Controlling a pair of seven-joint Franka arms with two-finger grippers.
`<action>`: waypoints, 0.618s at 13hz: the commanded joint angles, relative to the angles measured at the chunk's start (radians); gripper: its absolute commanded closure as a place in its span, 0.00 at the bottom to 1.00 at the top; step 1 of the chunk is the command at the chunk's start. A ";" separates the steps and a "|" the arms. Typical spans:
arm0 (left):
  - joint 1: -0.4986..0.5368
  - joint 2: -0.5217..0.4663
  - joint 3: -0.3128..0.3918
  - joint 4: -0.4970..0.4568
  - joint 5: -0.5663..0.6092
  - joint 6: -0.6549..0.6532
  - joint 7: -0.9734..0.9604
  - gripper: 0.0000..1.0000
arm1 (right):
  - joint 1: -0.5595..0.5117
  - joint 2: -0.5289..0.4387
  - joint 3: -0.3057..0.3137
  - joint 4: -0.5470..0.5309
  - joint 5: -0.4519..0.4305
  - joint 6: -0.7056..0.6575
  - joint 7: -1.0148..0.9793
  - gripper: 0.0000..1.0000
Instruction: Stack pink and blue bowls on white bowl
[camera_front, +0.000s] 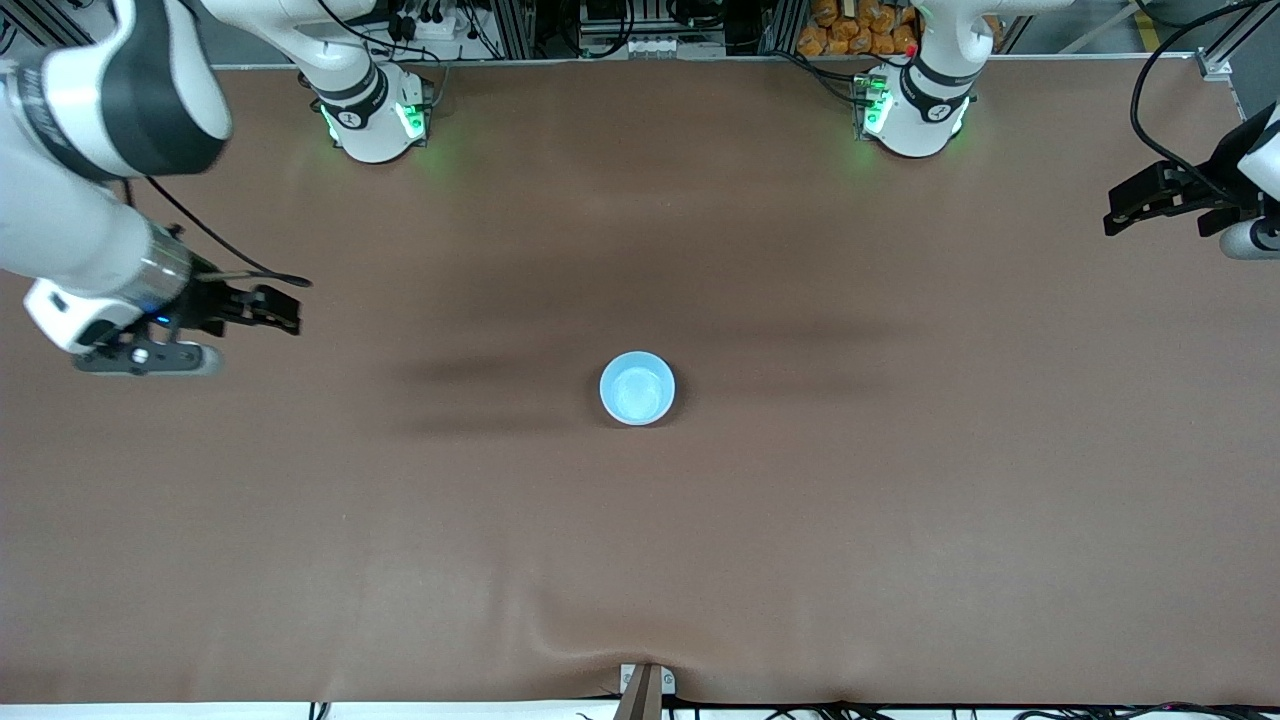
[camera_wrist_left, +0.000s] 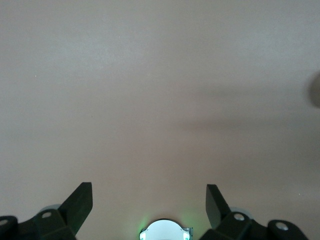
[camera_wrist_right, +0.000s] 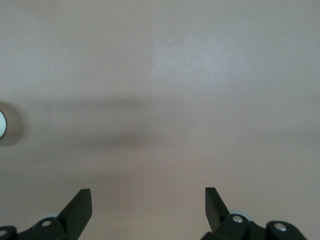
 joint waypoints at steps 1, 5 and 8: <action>-0.001 0.003 -0.001 0.010 -0.005 -0.014 0.006 0.00 | -0.078 -0.077 0.012 -0.035 -0.008 -0.039 -0.077 0.00; -0.001 0.003 -0.001 0.010 -0.005 -0.016 0.006 0.00 | -0.141 -0.143 0.012 -0.014 -0.001 -0.128 -0.095 0.00; 0.001 0.003 0.001 0.012 -0.005 -0.014 0.006 0.00 | -0.140 -0.151 0.012 0.040 -0.001 -0.194 -0.094 0.00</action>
